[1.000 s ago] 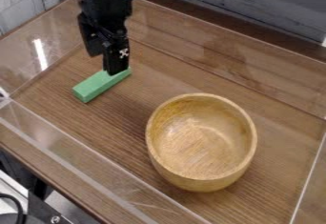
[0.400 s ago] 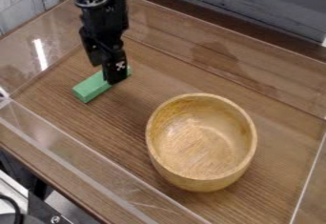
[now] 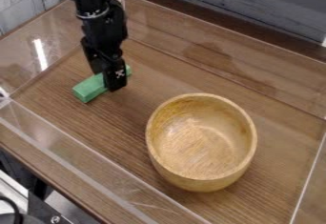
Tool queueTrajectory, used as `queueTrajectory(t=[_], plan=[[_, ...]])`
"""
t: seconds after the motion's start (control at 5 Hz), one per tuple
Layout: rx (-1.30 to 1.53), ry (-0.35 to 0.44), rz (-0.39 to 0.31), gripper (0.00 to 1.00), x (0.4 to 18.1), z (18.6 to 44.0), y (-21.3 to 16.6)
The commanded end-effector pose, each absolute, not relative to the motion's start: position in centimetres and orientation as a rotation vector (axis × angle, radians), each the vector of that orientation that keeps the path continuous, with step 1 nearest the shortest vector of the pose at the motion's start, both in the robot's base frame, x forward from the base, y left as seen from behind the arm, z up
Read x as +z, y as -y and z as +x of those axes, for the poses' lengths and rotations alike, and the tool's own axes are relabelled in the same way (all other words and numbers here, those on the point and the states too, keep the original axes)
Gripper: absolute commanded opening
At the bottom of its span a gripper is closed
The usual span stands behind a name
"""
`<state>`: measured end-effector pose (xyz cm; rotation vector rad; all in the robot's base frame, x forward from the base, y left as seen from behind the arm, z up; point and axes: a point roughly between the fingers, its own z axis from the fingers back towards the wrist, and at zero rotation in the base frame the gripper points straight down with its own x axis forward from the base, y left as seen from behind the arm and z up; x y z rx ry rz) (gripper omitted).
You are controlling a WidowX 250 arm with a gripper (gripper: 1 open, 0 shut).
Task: Put the green block in the brown bowl
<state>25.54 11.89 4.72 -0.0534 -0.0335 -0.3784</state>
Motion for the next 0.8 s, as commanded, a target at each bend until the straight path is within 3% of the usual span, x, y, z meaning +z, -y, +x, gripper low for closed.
queueTrajectory(t=[0.0,0.6], plan=[[-0.364,0.085,-0.023,1.0,5.72,26.82,-12.91],[-0.353,0.078,-0.04,1.0,4.73,27.53,-13.19]])
